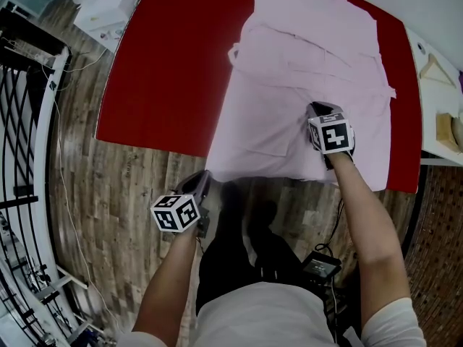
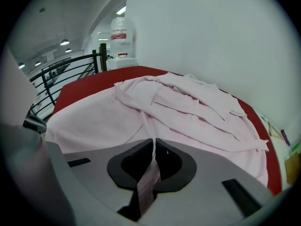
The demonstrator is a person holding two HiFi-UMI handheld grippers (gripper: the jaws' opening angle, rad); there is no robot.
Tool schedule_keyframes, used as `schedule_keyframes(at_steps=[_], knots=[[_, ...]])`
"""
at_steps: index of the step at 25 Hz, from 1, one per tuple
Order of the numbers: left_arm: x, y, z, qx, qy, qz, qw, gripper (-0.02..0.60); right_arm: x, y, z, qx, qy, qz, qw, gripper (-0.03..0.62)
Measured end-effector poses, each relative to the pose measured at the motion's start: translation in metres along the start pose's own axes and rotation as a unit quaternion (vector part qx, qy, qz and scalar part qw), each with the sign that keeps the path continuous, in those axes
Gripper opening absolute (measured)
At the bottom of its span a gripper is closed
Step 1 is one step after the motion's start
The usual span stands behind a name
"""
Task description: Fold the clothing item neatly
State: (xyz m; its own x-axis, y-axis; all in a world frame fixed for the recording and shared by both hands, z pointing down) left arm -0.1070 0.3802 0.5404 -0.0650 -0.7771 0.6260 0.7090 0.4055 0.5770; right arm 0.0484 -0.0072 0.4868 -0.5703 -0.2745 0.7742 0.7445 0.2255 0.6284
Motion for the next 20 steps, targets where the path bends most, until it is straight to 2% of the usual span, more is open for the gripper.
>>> schedule_keyframes(at_steps=[2, 4, 9, 13, 20], knots=[[0.001, 0.000, 0.001, -0.005, 0.003, 0.002, 1.0000, 0.005, -0.001, 0.001, 0.002, 0.005, 0.001, -0.009, 1.000, 0.031], [0.002, 0.001, 0.002, -0.006, 0.010, 0.002, 0.9999, 0.005, -0.003, 0.002, 0.005, 0.007, -0.016, -0.021, 1.000, 0.032], [0.004, 0.001, -0.001, 0.023, 0.030, 0.008, 0.9993, 0.007, -0.036, 0.007, 0.006, 0.009, -0.045, -0.082, 0.996, 0.078], [0.000, 0.003, -0.003, 0.047, 0.049, 0.007, 0.9977, 0.018, -0.079, 0.035, -0.006, -0.010, -0.025, -0.108, 0.994, 0.078], [-0.005, 0.016, -0.018, 0.074, 0.065, 0.012, 0.9950, 0.034, -0.139, 0.112, -0.039, 0.027, 0.026, -0.105, 0.994, 0.078]])
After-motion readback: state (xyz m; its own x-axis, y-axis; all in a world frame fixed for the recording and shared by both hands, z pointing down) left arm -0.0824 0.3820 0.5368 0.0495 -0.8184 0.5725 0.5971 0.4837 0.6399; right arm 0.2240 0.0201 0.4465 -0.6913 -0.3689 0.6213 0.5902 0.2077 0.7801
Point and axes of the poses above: the fingertips, and each gripper's own axes: x forward along the fingers, z to its left, y out of its underside, the point moved 10 cm from there along -x, backward along the fingers, and after that the axes turned 4 degrees about -y, right-handed, at the moved point
